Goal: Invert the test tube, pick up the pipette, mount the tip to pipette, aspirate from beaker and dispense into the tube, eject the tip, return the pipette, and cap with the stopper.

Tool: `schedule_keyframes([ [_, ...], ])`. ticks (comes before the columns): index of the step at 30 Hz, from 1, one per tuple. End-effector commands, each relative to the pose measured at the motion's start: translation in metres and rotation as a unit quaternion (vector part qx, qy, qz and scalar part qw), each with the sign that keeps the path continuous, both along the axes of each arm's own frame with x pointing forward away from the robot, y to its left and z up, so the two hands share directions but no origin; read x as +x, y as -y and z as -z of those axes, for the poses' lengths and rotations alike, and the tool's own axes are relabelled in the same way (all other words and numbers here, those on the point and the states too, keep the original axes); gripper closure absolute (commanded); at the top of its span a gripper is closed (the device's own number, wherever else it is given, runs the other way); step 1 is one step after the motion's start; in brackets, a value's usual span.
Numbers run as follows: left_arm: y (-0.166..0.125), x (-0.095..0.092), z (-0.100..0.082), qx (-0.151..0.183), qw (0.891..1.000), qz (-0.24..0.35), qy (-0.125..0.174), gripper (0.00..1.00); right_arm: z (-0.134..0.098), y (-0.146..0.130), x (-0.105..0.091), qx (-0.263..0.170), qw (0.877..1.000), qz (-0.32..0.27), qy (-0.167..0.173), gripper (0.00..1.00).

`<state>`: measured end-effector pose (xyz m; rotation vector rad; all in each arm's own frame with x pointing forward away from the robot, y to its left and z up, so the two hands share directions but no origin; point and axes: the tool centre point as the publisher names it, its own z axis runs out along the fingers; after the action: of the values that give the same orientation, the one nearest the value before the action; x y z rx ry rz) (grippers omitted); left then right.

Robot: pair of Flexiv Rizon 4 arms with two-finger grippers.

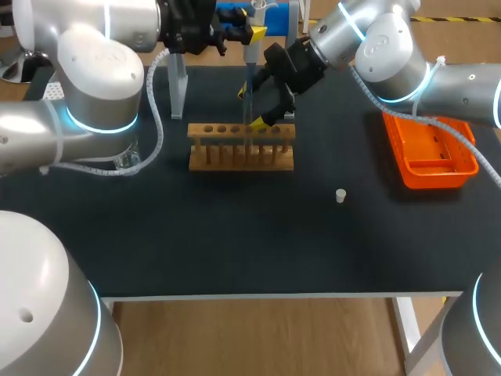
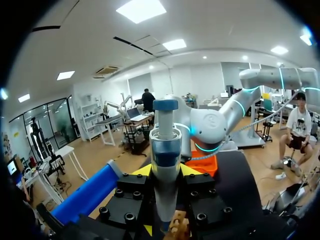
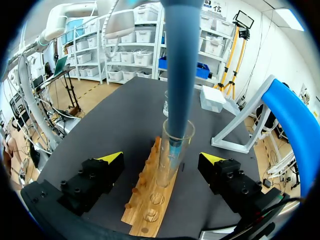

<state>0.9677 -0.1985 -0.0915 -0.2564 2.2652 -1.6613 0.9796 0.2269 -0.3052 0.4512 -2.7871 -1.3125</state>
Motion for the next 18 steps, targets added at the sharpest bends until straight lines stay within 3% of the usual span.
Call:
schedule_keyframes([
  [1,-0.0003,0.0031,-0.002,0.004,1.0,0.004,-0.004,1.0,-0.0012,0.001,0.0001,-0.001,1.0,-0.001,0.0,0.0],
  [18,-0.0023,0.0023,-0.0006,0.003,1.0,0.001,-0.008,1.0,-0.0012,0.001,0.0001,-0.001,1.0,-0.001,0.0,0.0],
])
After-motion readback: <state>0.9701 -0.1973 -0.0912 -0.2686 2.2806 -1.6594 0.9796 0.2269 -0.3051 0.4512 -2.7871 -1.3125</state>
